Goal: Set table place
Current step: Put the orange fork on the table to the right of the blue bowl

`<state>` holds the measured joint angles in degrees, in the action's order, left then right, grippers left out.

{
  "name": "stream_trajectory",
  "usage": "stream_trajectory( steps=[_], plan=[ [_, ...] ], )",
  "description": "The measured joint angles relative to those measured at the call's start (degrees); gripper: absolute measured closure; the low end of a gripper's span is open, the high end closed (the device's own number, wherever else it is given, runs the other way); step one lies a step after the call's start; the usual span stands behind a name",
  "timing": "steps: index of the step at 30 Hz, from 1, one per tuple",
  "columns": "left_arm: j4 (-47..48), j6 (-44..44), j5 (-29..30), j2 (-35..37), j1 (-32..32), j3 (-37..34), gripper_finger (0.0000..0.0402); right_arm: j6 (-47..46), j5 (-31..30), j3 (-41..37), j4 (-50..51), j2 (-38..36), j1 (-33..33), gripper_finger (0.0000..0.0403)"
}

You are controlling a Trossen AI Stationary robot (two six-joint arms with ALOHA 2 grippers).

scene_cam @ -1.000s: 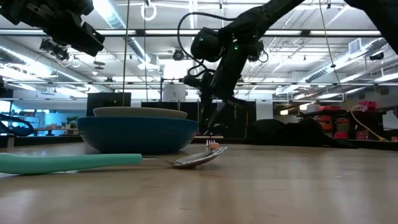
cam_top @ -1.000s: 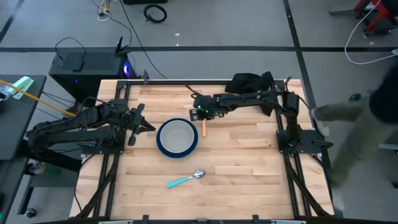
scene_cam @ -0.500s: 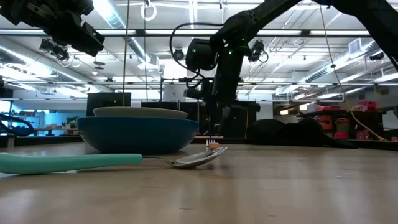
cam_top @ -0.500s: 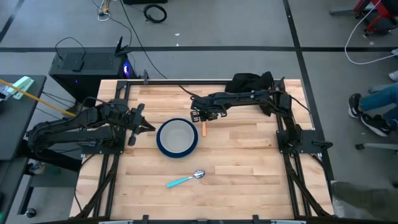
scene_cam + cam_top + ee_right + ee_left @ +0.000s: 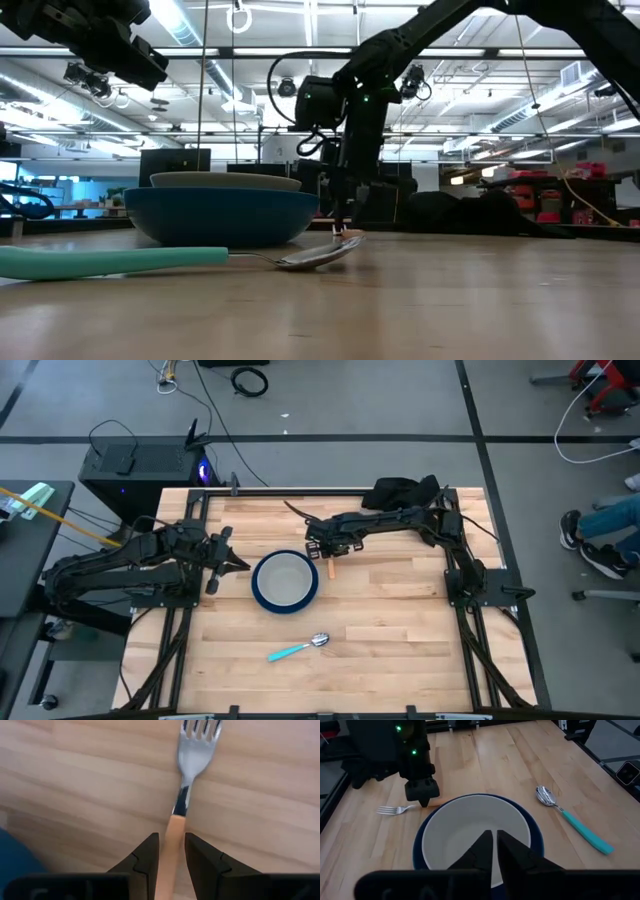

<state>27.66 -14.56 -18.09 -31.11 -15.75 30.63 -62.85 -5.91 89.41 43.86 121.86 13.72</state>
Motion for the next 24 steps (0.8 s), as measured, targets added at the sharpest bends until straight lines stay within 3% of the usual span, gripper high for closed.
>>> stream_trajectory(
  steps=[24],
  plan=[
    [0.01, -0.01, 0.00, 0.02, 0.00, 0.00, 0.0366, -2.05, -0.04, -0.07, 0.28, 1.44, -0.11, 0.0302]
  ],
)
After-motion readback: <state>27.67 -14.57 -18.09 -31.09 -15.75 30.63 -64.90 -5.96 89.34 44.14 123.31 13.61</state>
